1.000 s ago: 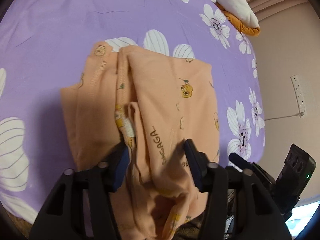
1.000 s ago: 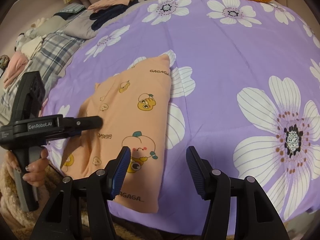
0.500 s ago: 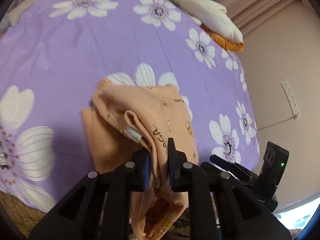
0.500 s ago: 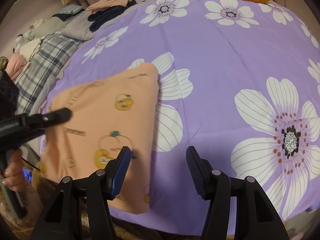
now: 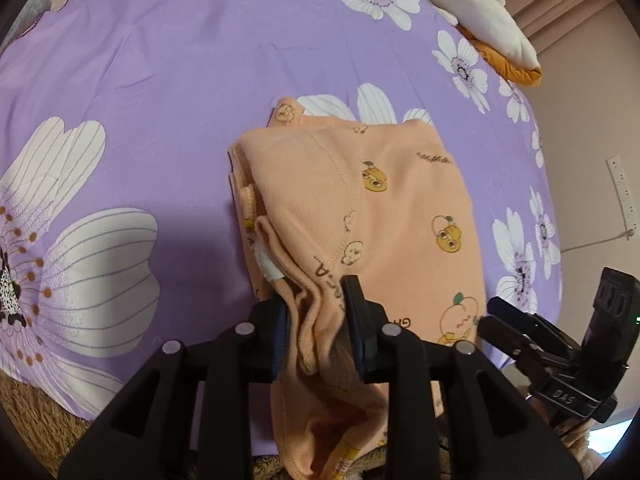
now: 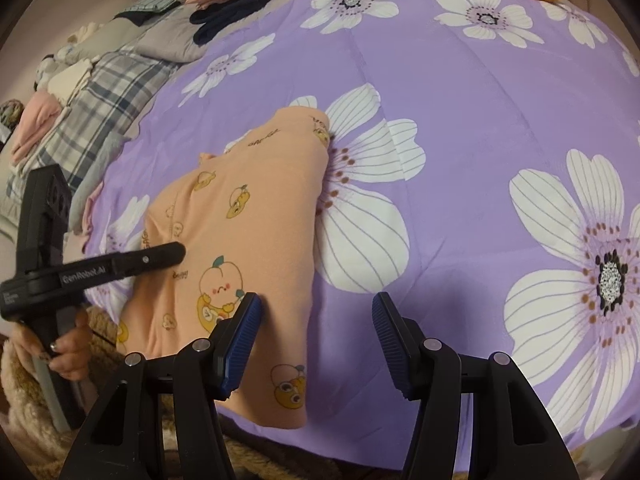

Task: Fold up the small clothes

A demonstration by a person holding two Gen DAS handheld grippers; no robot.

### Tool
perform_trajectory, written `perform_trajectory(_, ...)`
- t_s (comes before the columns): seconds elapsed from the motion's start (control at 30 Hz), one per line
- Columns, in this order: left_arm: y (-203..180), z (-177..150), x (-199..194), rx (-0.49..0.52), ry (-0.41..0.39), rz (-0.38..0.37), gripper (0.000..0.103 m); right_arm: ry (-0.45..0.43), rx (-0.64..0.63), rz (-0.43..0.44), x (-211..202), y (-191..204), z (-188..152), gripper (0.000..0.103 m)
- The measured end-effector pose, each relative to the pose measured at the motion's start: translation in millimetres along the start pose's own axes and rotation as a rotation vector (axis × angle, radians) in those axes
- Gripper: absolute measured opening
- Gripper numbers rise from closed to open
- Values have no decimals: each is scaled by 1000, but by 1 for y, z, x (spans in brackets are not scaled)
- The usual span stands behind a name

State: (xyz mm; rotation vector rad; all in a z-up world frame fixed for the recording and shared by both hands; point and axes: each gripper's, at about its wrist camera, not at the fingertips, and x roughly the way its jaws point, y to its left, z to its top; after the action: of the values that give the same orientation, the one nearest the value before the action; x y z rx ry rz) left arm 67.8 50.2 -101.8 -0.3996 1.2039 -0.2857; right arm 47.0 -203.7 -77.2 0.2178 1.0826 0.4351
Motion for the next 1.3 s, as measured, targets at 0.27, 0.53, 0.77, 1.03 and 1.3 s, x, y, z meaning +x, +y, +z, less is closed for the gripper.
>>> perform_trajectory(0.27, 9, -4, -27, 17, -122, 49, 80, -6, -9, -9, 3, 4, 4, 71)
perform_trajectory(0.53, 11, -19, 4, 6, -1, -25, 80, 25, 36, 93, 24, 5, 12, 72)
perform_trajectory(0.77, 8, -17, 15, 2, 1, -115, 45, 56, 38, 168, 42, 11, 13, 72)
perform_trajectory(1.03, -21, -17, -2, 51, -54, -139, 25, 10, 26, 185, 31, 13, 14, 30)
perform_trajectory(1.3, -77, 3, -21, 201, -127, -218, 25, -153, -20, 171, -28, 10, 29, 28)
